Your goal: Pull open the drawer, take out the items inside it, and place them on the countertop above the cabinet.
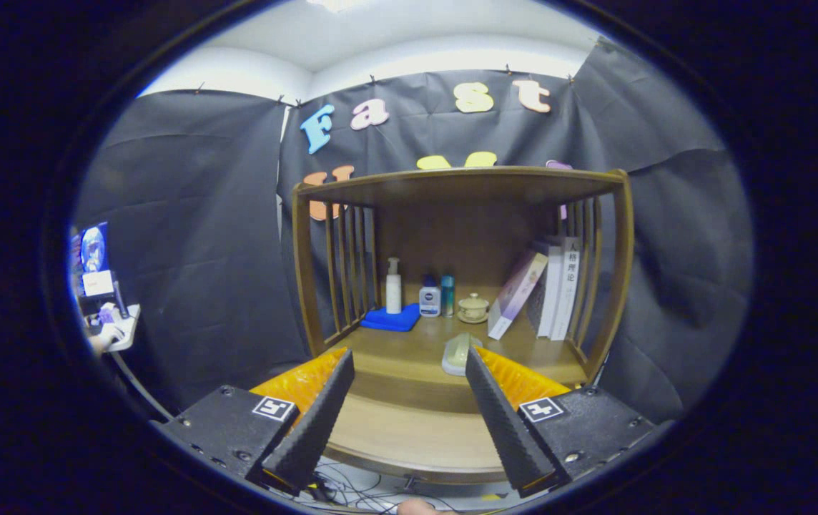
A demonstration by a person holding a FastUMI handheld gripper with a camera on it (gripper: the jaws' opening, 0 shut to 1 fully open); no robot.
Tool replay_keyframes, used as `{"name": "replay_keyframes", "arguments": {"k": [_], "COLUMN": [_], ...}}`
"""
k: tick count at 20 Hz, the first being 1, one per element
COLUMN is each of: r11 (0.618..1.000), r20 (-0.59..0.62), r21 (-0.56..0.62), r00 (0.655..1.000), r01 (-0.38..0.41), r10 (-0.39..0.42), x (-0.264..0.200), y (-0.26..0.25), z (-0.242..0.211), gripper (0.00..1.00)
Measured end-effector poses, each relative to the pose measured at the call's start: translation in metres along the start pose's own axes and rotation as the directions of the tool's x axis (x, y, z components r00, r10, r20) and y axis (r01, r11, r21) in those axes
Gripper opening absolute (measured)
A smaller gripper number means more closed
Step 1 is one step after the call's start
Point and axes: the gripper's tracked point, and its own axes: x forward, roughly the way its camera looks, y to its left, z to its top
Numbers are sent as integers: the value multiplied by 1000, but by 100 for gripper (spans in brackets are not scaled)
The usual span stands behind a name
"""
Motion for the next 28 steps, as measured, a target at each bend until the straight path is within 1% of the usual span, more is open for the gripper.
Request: {"name": "replay_keyframes", "arguments": {"k": [3,6,12,13,17,19,22,23,27,28], "r11": [1000,1000,997,997,992,989,983,981,962,961], "r20": [54,74,-49,-58,-101,-122,-128,-107,-92,-90], "r21": [-12,-8,13,24,69,79,67,65,25,33], "r00": [999,997,996,996,990,986,979,978,959,959], "r01": [10,30,73,71,105,123,168,185,271,273], "r10": [-9,-29,-72,-69,-98,-113,-159,-178,-267,-269], "x": [-15,-25,-19,-18,-4,5,16,17,25,29], "y": [7,9,2,-1,-8,-11,-19,-18,-21,-20], "z": [-26,-66,-168,-181,-223,-235,-241,-239,-240,-240], "gripper": [100,100,100,100,100,100,99,100,99,99]}}
